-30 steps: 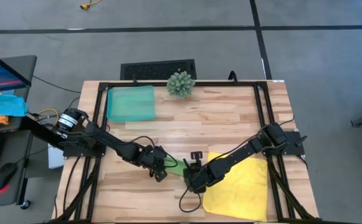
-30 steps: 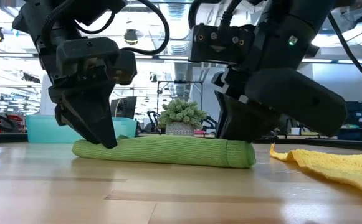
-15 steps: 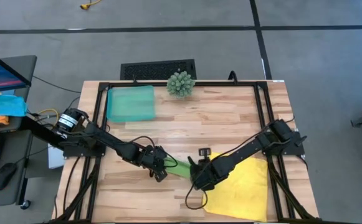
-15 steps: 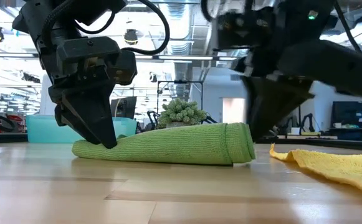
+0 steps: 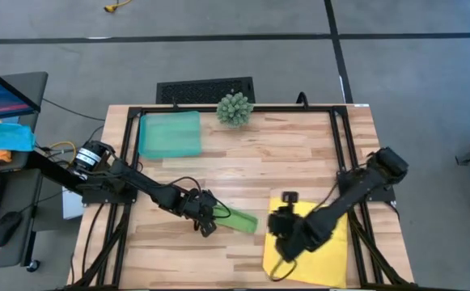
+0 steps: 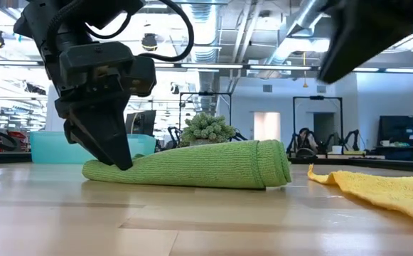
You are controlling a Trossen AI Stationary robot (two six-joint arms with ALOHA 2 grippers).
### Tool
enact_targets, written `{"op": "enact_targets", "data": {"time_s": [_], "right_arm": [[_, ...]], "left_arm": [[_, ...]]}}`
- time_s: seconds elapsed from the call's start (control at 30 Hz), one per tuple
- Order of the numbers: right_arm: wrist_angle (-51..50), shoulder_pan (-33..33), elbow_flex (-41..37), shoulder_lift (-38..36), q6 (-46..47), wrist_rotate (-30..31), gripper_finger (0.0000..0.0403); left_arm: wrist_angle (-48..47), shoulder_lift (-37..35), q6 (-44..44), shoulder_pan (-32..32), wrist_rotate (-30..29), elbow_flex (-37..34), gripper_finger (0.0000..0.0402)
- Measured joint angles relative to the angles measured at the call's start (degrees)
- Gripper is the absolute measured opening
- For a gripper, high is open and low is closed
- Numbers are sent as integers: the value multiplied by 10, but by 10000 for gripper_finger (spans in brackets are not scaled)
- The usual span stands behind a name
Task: Roll microfiber towels into tight, uniform cylinder then place into a basket
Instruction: Roll the green towel
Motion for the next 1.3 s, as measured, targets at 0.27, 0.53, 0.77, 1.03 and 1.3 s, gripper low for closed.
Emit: {"op": "enact_targets", "data": {"time_s": [0.27, 0.53, 0.77, 1.03, 1.3], "right_arm": [[14, 16, -150, -132, 169, 38, 69], [353, -51, -336, -235, 189, -86, 69], [523, -93, -373, -211, 176, -176, 81], [626, -140, -372, -121, 239, -306, 183], [773, -169, -371, -59, 237, -407, 257]], "left_arm": [[0, 0, 19, 3, 1, 0, 129], [0, 0, 19, 3, 0, 0, 129], [1, 0, 19, 3, -1, 0, 130], [1, 0, 19, 3, -2, 0, 130], [1, 0, 19, 3, -2, 0, 130]]}}
